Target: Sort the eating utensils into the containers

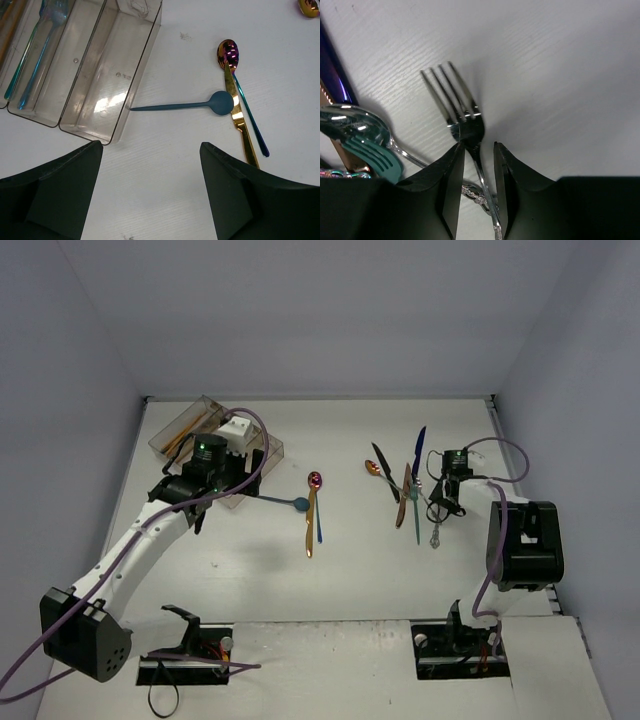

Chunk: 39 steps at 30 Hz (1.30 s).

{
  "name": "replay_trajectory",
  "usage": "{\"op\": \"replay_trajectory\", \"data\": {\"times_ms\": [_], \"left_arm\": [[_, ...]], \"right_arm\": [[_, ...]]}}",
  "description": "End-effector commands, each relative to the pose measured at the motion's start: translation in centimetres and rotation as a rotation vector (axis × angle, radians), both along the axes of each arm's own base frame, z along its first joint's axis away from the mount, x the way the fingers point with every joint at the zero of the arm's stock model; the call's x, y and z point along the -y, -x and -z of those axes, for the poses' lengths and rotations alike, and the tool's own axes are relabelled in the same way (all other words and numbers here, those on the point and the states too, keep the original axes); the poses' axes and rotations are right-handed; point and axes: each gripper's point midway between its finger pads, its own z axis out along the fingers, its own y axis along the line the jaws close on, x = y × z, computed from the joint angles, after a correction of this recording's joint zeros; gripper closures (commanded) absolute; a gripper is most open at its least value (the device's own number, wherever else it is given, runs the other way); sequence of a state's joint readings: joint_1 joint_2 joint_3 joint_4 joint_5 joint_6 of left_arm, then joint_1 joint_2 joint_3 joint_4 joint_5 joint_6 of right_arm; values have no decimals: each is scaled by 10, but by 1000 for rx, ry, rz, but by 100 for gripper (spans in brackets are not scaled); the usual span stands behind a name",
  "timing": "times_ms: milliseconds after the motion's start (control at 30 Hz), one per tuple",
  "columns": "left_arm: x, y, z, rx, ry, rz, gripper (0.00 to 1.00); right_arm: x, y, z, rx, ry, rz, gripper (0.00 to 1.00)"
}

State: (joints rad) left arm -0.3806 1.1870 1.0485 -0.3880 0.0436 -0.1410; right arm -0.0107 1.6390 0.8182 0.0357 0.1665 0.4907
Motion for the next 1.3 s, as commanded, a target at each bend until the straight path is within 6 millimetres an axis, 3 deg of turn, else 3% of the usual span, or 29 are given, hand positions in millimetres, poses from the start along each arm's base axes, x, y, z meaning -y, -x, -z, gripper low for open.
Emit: {"op": "replay_trajectory", "data": {"times_ms": [0, 300, 400, 567, 800, 1100, 1267], "left_arm": [[4, -6, -25, 78, 20, 9, 24], [10, -7, -21, 57, 37, 27, 24], [10, -7, -19, 51, 34, 28, 24], [10, -7, -17, 48, 32, 26, 24], [7, -7, -15, 46, 22, 18, 24], [5, -7, -15, 48, 9, 12, 24], [5, -7, -18, 56, 14, 14, 24]], "right_arm": [[0, 12, 9, -19, -36, 41, 77], [-7, 32, 22, -71, -64, 32, 95], [-6, 27, 17, -58, -57, 31, 91], [-6, 30, 11, -85, -42, 28, 73], [-2, 49, 16, -182, -13, 37, 71], [-4, 49, 25, -261, -20, 19, 83], [-8, 45, 34, -289, -40, 8, 97]]}}
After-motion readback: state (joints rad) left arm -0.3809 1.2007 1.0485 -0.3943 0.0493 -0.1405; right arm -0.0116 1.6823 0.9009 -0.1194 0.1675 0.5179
